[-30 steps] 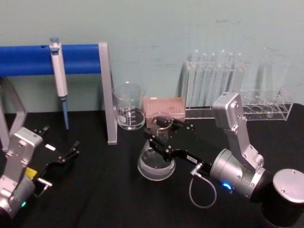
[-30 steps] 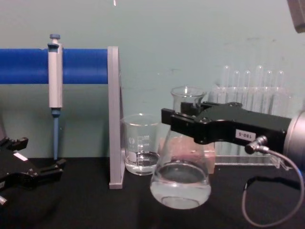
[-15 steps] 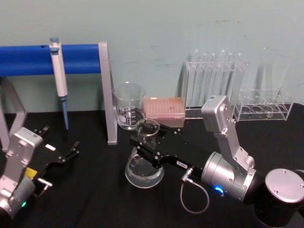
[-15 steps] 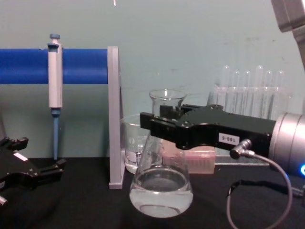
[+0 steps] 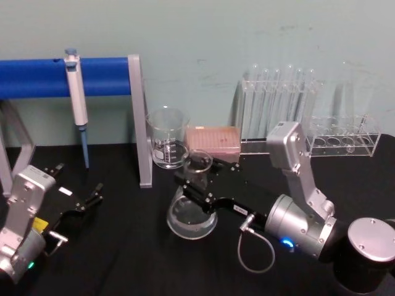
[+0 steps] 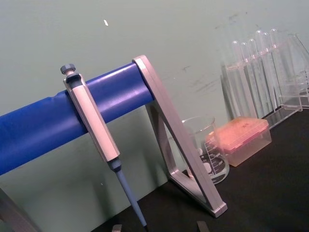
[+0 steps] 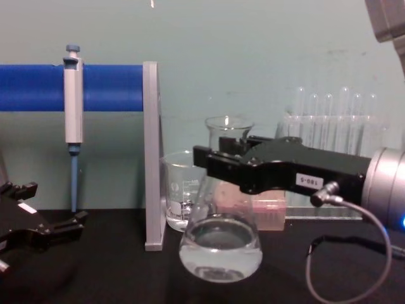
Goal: Grasp the erlenmeyer flask with one hand, shake it three times, then place it back.
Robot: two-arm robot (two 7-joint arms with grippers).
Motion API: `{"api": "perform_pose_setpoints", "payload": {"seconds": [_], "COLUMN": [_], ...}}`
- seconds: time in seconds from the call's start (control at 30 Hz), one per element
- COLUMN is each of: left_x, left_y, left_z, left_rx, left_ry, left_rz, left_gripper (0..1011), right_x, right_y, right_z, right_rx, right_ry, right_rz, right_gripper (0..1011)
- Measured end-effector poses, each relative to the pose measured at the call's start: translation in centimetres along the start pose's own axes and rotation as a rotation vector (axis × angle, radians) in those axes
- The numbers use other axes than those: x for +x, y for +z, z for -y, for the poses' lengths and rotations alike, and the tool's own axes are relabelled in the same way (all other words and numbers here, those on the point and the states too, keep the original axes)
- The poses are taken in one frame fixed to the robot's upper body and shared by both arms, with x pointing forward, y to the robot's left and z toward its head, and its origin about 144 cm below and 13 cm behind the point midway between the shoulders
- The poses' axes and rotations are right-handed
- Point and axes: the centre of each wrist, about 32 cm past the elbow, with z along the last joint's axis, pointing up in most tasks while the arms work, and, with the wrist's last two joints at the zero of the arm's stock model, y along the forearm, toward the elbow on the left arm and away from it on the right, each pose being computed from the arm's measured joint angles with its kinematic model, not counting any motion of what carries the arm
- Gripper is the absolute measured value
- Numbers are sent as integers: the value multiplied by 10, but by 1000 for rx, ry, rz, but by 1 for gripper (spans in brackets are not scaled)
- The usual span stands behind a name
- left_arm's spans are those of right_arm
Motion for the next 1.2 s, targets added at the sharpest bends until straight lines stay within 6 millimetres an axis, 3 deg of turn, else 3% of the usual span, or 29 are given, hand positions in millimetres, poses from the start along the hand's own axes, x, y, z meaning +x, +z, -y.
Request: {"api": "perform_pose_setpoints", "payload": {"seconds": [1.2], "left_x": [0], "left_y": [0], "left_z": [0], "left_rx": [0], "left_ry": [0], "left_rz": [0], "left_gripper": [1001], "right_x": [31], "right_y": [-1], "right_z": [45], "right_rx": [-26], "right_ry": [-349], "right_rz": [42], "right_gripper": [451]}}
